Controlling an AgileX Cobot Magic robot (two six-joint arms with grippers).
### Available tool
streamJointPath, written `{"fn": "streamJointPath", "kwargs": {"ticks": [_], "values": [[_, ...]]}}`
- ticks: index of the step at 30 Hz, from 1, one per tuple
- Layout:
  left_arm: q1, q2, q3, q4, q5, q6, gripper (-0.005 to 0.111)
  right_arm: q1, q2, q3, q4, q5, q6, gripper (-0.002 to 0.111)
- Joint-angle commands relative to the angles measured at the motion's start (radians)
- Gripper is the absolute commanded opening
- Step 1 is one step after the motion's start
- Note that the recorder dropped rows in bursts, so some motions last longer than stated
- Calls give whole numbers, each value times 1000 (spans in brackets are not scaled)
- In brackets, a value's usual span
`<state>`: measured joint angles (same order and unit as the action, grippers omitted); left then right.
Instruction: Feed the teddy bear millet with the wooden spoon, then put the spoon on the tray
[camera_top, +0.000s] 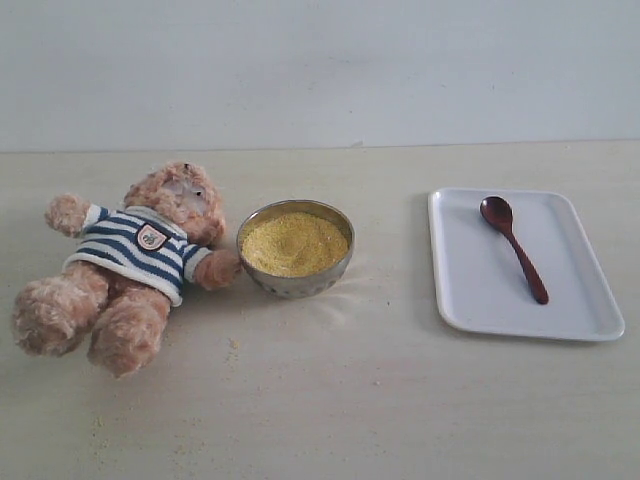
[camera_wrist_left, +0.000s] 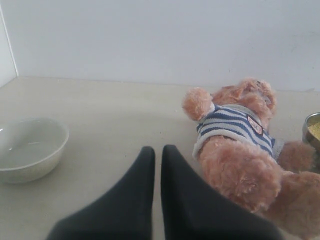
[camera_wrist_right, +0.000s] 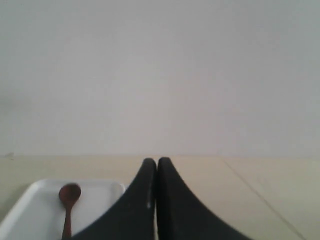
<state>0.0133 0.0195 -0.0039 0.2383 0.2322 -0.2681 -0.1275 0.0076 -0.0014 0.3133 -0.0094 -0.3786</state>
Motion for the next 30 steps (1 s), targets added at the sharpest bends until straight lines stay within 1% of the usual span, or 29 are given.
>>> {"fn": "streamJointPath", "kwargs": {"ticks": [1,3,6,13,16,29,30], "values": [[2,7,4,-11,-5,-1,5,-85,-8,1,-330,356,359,0],[2,7,4,-11,-2,-1,5,-88,-8,1,-393,374,379,0],[2,7,4,-11,0,-1,5,-75,-8,1,-405,374,420,0],[2,7,4,-11,0,-1,5,69,-8,1,-412,371,457,0],[2,7,4,-11,0,-1,5,98,-8,1,-412,371,457,0],[0,7,4,-11,0,-1,5,101,-8,1,-412,371,459,0],[-5,5,4,-43,49,-1,5,101,-8,1,-412,371,459,0]]}}
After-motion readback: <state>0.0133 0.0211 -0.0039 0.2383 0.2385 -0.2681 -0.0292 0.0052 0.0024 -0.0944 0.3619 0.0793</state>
